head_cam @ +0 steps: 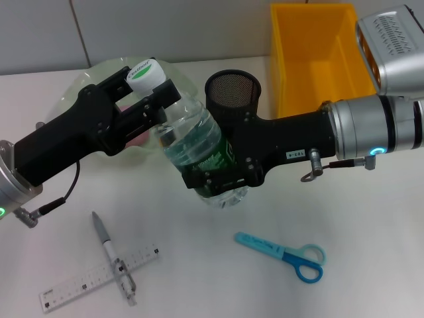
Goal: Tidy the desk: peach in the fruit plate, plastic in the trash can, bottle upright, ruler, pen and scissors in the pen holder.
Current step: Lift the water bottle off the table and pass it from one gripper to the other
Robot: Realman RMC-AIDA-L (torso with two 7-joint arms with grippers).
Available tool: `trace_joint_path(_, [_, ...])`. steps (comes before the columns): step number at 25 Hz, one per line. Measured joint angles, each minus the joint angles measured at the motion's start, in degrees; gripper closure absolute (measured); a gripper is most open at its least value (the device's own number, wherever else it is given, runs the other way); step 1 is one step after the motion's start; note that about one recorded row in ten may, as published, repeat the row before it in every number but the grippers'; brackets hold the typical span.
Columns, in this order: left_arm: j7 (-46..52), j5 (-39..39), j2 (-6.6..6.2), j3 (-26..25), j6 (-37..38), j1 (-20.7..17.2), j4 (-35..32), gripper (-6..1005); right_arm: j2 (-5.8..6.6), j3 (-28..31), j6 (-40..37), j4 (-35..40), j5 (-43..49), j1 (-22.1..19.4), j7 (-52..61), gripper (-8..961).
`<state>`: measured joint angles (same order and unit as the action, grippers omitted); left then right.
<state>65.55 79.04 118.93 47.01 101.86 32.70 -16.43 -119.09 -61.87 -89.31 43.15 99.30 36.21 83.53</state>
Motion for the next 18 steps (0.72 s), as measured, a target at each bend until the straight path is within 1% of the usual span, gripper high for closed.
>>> trace_joint_path(18, [-0.07,-0.03,-0.01,-0.05,0.06,-0.36,0.00,512,0.00,0.00,-0.02,0.01,-0.29,0.09,0.05,185])
